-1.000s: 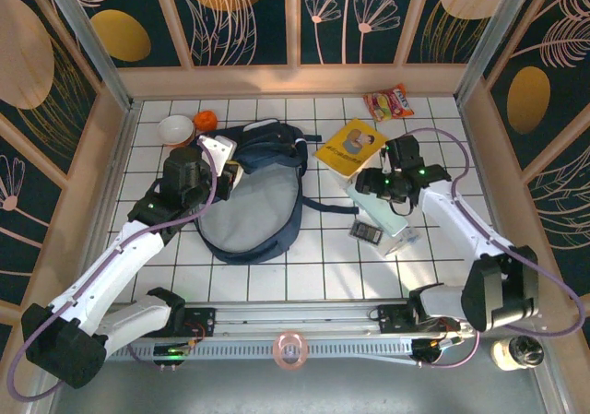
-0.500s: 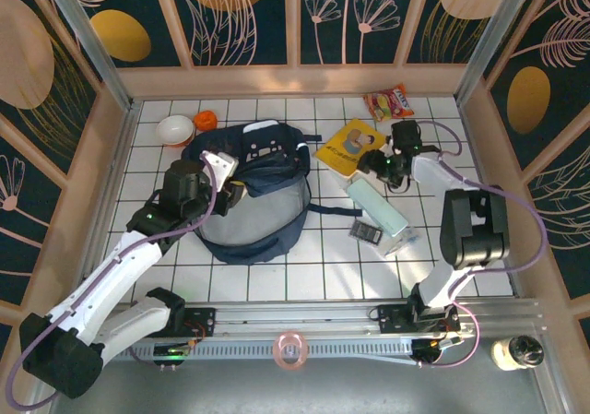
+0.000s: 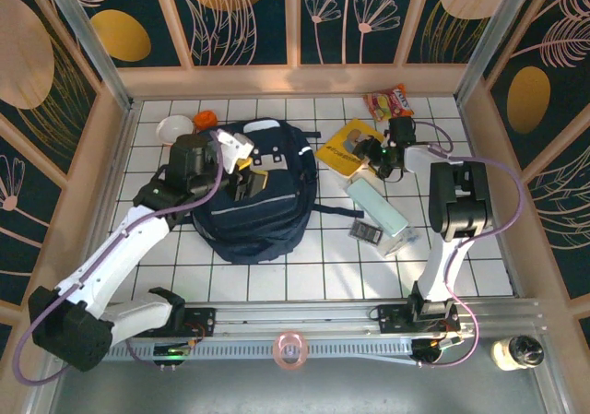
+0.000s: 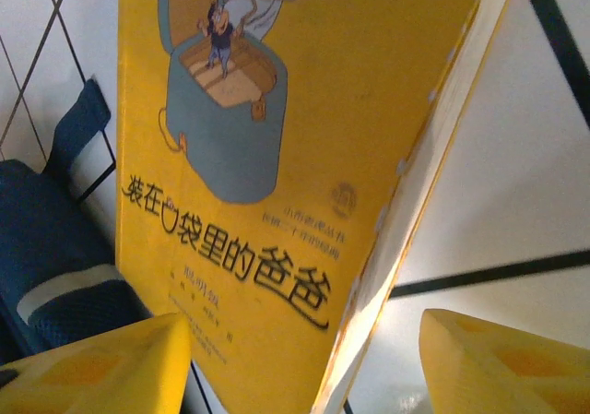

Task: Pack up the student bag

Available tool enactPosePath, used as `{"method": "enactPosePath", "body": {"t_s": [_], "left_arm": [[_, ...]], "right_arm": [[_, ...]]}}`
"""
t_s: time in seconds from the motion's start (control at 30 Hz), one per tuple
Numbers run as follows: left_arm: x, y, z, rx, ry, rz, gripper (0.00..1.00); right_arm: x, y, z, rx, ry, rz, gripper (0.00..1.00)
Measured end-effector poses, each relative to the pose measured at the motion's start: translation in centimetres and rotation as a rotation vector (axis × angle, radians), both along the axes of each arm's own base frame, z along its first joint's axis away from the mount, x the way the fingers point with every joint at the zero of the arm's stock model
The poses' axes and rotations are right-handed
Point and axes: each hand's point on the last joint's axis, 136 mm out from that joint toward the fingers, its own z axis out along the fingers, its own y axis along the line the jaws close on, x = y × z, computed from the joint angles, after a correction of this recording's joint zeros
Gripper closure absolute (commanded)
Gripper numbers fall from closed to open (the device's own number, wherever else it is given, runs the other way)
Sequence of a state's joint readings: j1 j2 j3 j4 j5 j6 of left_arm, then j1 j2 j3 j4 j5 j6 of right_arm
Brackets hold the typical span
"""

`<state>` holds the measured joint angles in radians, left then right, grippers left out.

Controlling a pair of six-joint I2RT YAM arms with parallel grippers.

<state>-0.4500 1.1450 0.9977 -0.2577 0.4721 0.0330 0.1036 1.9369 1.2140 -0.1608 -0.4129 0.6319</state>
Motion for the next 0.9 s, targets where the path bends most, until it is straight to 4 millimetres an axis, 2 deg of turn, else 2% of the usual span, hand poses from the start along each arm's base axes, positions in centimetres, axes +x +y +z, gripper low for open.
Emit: {"method": "enactPosePath", "body": {"t_s": [0.13,0.23,0.3,0.4,0.6,0.77,0.9], "left_arm": [[0.6,-0.8,1.8,-0.055,-0.011,-0.008,0.35],[3.2,-0.9,1.9,-0.055,0.016,0.072,0.40],[6.0,-1.5,1.4,-0.050,0.050,0.126,0.41],[10.1,-2.4,-0.5,-0.032,0.104,0.201,0.41],[16.9,-4.8,-5.0,0.025,0.167,0.296,0.42],[21.4,-8.7,-7.6,0.063,0.159,0.308,0.42],[23.9,-12.2,-10.2,0.094,0.164,0.301,0.43]], "right_arm": [[0.7,-0.3,-0.4,0.001,0.005,-0.009,0.42],[1.0,-0.2,-0.5,0.001,0.003,-0.008,0.47],[1.0,-0.2,-0.5,0.000,0.003,-0.007,0.50],[1.1,-0.2,-0.5,-0.002,-0.001,-0.004,0.54],[1.1,-0.4,-0.7,-0.004,0.005,-0.007,0.60],[1.0,-0.5,-1.1,-0.017,0.005,0.005,0.65],[1.0,-0.7,-1.4,-0.031,0.008,0.007,0.68]]}}
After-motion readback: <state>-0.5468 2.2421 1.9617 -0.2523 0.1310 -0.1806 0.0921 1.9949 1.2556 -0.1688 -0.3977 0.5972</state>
